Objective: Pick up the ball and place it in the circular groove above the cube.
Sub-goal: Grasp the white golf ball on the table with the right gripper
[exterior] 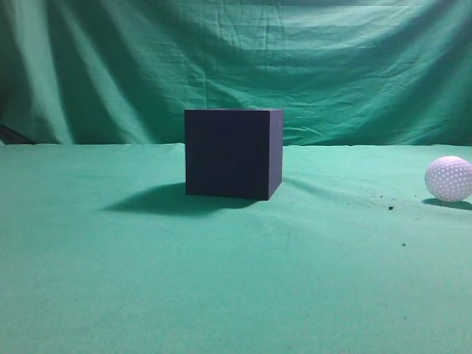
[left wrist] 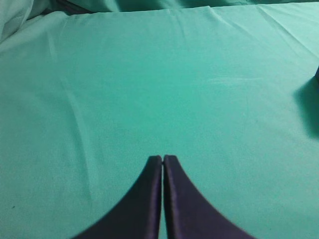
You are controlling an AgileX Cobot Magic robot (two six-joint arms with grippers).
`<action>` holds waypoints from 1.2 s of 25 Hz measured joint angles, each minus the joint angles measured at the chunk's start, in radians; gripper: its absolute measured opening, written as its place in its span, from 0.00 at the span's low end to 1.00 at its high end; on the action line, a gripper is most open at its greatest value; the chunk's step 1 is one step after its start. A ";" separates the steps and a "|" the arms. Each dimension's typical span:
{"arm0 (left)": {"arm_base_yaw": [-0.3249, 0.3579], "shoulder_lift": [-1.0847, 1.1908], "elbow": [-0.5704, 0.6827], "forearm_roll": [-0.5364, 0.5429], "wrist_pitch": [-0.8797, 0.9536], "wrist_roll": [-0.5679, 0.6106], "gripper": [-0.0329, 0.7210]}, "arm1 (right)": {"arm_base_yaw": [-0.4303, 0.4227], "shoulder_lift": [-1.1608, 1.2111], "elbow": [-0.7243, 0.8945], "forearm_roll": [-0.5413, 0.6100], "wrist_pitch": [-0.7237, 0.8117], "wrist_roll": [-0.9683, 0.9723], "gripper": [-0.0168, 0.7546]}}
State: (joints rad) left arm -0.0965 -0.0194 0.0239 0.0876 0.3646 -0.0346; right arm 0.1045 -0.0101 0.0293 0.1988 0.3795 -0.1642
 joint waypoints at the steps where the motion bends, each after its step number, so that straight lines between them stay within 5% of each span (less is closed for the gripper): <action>1: 0.000 0.000 0.000 0.000 0.000 0.000 0.04 | 0.000 0.000 0.000 0.000 0.000 0.000 0.02; 22: 0.000 0.000 0.000 0.000 0.000 0.000 0.04 | 0.000 0.000 0.000 0.000 -0.006 0.000 0.02; 30: 0.000 0.000 0.000 0.000 0.000 0.000 0.04 | 0.000 0.000 0.000 0.134 -0.359 0.006 0.02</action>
State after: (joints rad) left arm -0.0965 -0.0194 0.0239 0.0876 0.3646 -0.0346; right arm 0.1045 -0.0101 0.0293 0.3324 0.0210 -0.1586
